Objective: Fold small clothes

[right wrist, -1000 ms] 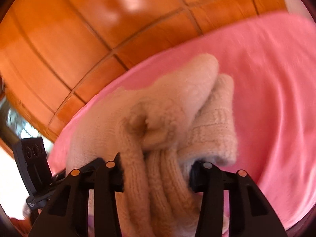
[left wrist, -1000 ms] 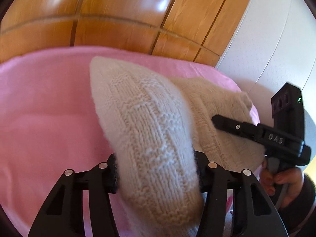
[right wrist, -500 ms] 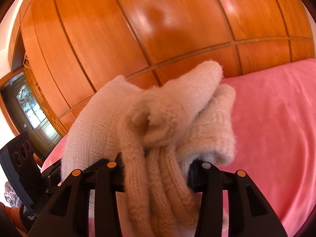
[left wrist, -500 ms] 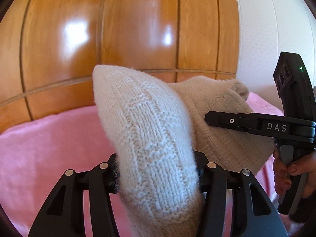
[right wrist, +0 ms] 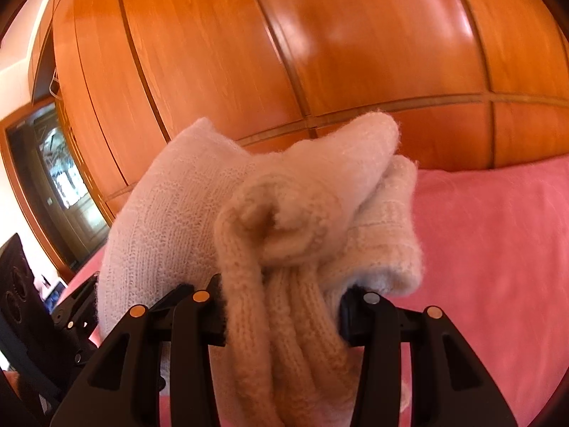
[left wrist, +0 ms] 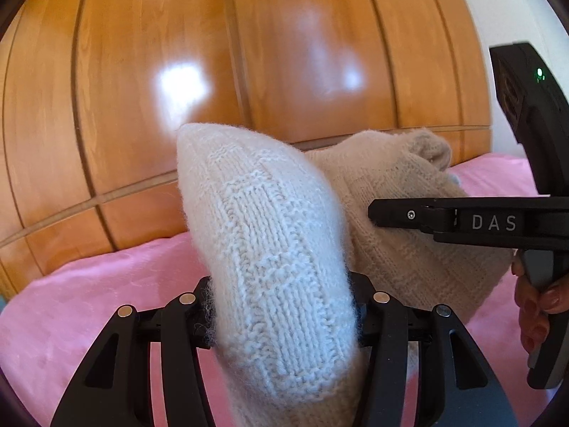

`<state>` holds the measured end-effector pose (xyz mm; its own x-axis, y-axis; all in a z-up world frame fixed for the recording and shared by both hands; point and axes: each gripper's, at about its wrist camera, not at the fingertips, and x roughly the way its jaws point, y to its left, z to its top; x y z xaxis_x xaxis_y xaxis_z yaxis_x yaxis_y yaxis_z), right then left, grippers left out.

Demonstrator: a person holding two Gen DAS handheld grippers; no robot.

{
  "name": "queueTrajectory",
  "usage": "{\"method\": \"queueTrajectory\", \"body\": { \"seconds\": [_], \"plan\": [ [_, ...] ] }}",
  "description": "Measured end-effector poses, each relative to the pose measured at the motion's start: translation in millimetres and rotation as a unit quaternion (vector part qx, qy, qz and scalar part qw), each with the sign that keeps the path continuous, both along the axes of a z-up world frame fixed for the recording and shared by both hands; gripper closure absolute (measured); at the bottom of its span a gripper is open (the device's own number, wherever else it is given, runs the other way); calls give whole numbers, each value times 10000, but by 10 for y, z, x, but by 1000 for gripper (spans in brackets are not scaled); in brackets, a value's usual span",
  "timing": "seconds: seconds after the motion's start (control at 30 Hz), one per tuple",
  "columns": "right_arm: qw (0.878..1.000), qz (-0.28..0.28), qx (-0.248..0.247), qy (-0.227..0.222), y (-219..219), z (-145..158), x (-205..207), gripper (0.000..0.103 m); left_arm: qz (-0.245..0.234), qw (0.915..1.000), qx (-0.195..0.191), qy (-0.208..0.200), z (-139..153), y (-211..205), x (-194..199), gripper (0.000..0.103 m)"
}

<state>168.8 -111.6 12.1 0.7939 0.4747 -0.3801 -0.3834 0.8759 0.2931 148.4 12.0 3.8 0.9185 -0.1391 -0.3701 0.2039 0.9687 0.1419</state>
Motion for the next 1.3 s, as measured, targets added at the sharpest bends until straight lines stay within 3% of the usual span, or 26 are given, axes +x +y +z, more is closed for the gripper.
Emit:
{"method": "queueTrajectory", "body": {
  "seconds": [0.17, 0.23, 0.27, 0.33, 0.37, 0.43, 0.47, 0.6, 0.83, 1.07, 1.2, 1.3],
  "plan": [
    [9996, -59, -273, 80, 155, -102, 398, 62, 229, 9992, -120, 318, -159, 27, 347, 51],
    [9990, -139, -374, 211, 172, -206, 537, 62, 267, 9950, -425, 863, -295, 108, 537, 51],
    [9984, -204, -417, 326, 176, -268, 600, 62, 314, 9881, -701, 1330, -401, 204, 676, 51],
    [9944, -503, -611, 707, 161, -485, 731, 55, 435, 9749, -1283, 1765, -515, 390, 780, 46],
    [9929, -588, -613, 838, 137, -560, 770, 53, 342, 9631, -1787, 1984, -578, 534, 821, 44],
    [9914, -690, -391, 1042, 49, -674, 835, 34, 260, 9541, -2122, 2097, -627, 635, 827, 37],
    [9906, -757, -356, 1084, 6, -680, 863, 31, 247, 9519, -2192, 2126, -642, 666, 836, 36],
    [9890, -876, -343, 1144, -22, -703, 897, 23, 317, 9533, -2143, 2106, -642, 654, 787, 26],
    [9882, -1042, -488, 1013, 29, -611, 839, 17, 287, 9560, -2081, 2049, -610, 668, 693, 24],
    [9815, -1420, -750, 1042, -43, -615, 516, 10, 431, 9570, -1981, 2073, -593, 652, 514, 23],
    [9720, -1736, -893, 1310, -146, -707, 338, 8, 575, 9631, -1653, 2044, -579, 569, 405, 23],
    [9696, -1910, -849, 1269, -176, -744, 201, 6, 731, 9686, -1352, 1953, -554, 495, 323, 20]
  ]
}}
